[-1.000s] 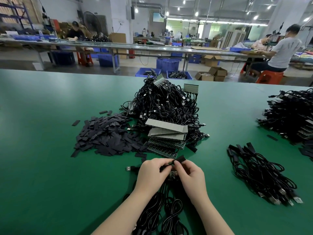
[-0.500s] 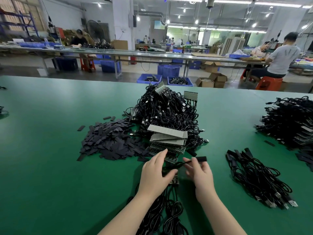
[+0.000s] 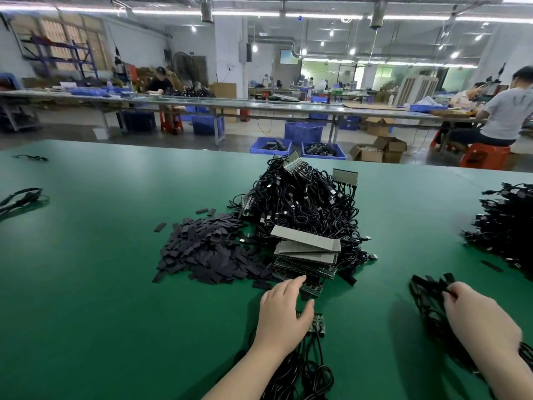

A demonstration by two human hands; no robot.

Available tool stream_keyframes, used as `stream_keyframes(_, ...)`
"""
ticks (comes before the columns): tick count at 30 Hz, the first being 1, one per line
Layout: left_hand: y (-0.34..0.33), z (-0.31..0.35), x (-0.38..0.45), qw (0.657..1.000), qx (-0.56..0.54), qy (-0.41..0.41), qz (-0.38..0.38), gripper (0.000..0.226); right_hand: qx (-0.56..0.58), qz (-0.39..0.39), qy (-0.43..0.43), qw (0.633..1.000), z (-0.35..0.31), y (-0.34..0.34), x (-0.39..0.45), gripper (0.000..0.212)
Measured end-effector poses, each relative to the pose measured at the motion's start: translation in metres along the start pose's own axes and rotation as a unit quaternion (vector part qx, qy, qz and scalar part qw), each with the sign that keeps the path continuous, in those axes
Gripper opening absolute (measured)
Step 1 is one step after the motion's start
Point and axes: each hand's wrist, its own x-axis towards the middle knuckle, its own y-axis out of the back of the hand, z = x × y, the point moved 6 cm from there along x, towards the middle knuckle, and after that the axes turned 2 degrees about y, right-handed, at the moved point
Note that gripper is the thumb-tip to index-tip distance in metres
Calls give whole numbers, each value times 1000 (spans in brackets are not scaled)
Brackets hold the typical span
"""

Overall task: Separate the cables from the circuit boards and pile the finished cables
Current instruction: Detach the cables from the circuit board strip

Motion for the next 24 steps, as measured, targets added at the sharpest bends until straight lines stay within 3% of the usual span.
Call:
stream_keyframes(4,-2,-2,1,1000,-5,3,-2,50,-216,-7,127,968,-13,-12,1,24)
stream_keyframes(7,0,-2,1,999,-29,14,2,48,-284,5,148,947,-37,-19,-7,34)
stream_keyframes(10,2,-13,5,986,-137,90,-14,40,-127,35,186,974,-80,-17,-24,42)
stream_keyframes(13,6,-24,17,960,-229,154,-39,33,14,25,285,958,-134,-26,-55,47)
stream_keyframes(15,14,-30,26,960,-221,166,-32,30,64,-37,311,948,-162,-45,-73,52)
stream_keyframes(17,25,-34,34,964,-208,162,-19,28,109,-87,283,949,-174,-66,-81,57)
stream_keyframes(24,69,-47,44,995,-30,90,43,30,199,-50,211,956,-179,-83,-82,52)
